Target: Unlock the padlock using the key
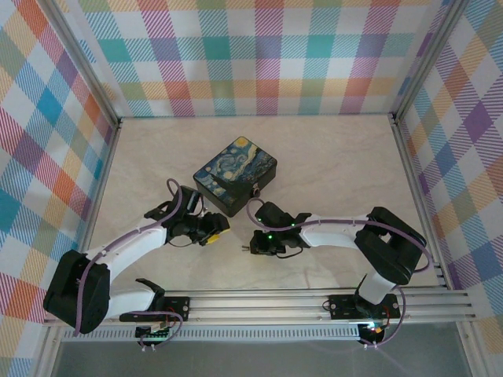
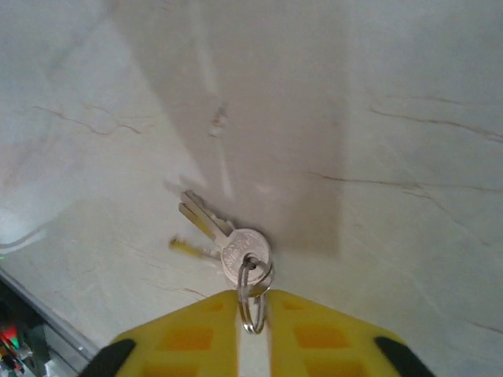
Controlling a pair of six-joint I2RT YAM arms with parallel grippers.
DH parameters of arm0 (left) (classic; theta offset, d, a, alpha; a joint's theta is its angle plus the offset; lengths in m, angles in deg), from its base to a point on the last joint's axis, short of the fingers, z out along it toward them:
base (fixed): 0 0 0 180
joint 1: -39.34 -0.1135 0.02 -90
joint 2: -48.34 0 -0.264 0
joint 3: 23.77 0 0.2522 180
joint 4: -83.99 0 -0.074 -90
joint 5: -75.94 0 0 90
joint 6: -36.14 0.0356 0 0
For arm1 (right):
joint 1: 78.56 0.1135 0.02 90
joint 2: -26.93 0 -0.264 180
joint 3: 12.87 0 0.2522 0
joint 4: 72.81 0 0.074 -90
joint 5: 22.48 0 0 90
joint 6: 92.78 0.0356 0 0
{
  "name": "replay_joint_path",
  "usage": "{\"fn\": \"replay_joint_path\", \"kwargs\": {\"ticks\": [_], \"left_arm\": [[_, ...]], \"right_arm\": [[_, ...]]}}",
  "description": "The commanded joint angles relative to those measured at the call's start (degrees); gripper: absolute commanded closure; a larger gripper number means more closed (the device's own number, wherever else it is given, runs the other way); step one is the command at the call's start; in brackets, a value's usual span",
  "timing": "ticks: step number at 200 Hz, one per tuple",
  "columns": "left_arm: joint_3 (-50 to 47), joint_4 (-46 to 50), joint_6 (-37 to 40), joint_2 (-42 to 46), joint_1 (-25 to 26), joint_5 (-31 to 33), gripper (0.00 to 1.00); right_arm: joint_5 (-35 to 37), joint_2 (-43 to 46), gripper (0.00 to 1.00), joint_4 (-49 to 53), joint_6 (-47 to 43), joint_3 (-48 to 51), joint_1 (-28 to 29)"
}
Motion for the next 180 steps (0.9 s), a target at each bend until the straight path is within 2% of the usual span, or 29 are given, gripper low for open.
{"fn": "replay_joint_path", "kwargs": {"ticks": [1,44,79,132,180], "left_arm": [[1.94,3.52,2.2,0.45,-0.75,1.1,0.48],[1.72,3.37,2.46,0.08,-0.93,1.1,0.48],[1.63,3.5,2.59,0.25,-0.93,1.28,0.48],[1.8,5.21,3.37,1.22,-0.93,1.85,0.48],[4.09,7.81,5.36,1.52,-0.93,2.55,0.47]], "right_arm": [[-0.21,0.87,0.79,1.01,-0.1,0.41,-0.47],[0.88,0.71,0.64,5.07,-3.64,-3.14,-0.28],[3.84,-2.77,0.63,10.53,-5.83,-7.35,-0.23],[3.51,-8.58,0.69,11.04,-3.41,-9.18,-0.18],[2.67,-8.52,0.81,10.28,-1.2,-6.84,-0.17]]}}
